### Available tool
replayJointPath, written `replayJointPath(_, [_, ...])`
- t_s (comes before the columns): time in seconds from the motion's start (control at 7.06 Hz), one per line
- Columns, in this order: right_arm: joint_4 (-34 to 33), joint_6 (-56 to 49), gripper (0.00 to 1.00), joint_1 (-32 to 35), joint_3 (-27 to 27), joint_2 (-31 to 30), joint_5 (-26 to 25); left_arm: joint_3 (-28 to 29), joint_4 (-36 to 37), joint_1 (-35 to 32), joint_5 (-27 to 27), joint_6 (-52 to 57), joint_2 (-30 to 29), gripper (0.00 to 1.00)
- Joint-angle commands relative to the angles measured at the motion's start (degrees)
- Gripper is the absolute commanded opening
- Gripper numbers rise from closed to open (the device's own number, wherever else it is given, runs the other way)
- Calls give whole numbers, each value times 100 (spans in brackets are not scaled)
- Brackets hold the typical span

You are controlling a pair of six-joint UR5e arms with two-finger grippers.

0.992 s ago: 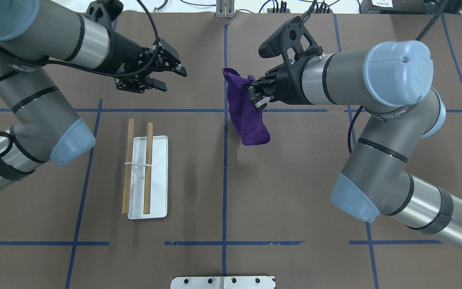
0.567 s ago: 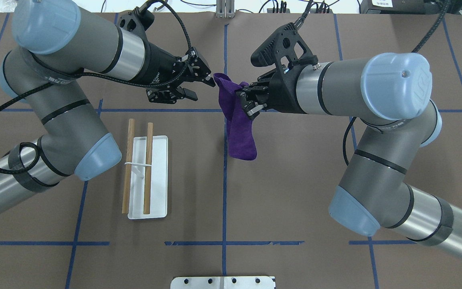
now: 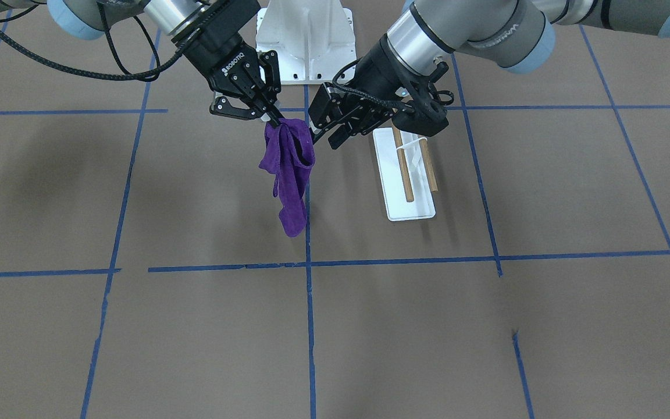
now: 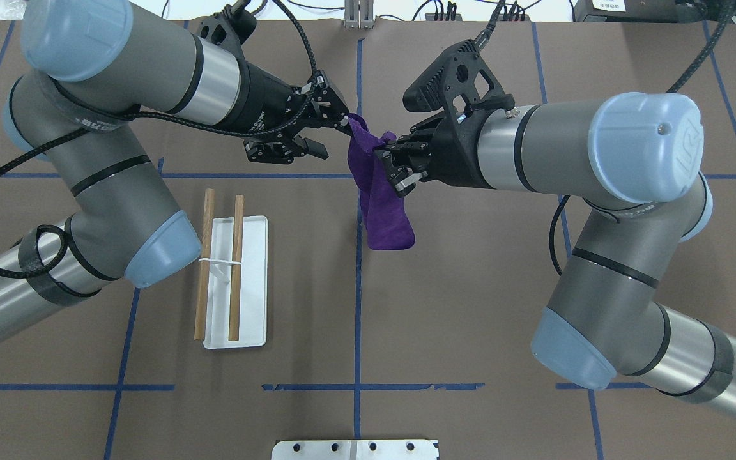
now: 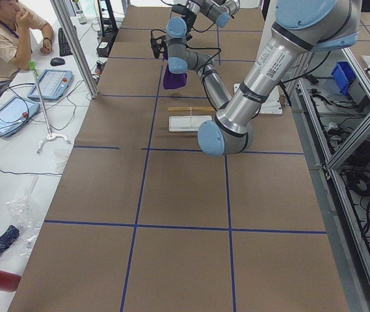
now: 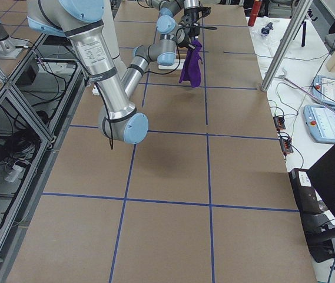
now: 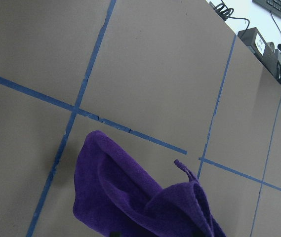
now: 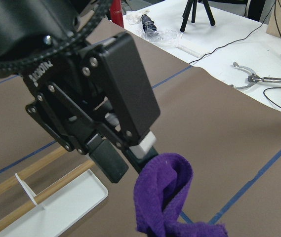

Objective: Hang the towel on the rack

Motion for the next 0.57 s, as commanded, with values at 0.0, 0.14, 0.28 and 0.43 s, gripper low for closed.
replayJointPath(0.0, [0, 0, 0, -50, 166, -194, -29, 0, -3, -8, -2, 14, -26, 57])
replayJointPath(0.14, [0, -17, 0, -50, 263, -344, -29, 17, -3, -8, -2, 40, -18, 57])
replayJointPath(0.28, [9, -17, 0, -76, 264, -406, -29, 17, -3, -17, -2, 57, -9, 57])
replayJointPath(0.43, [9, -17, 0, -85, 264, -416, -29, 17, -3, -26, -2, 58, -18, 57])
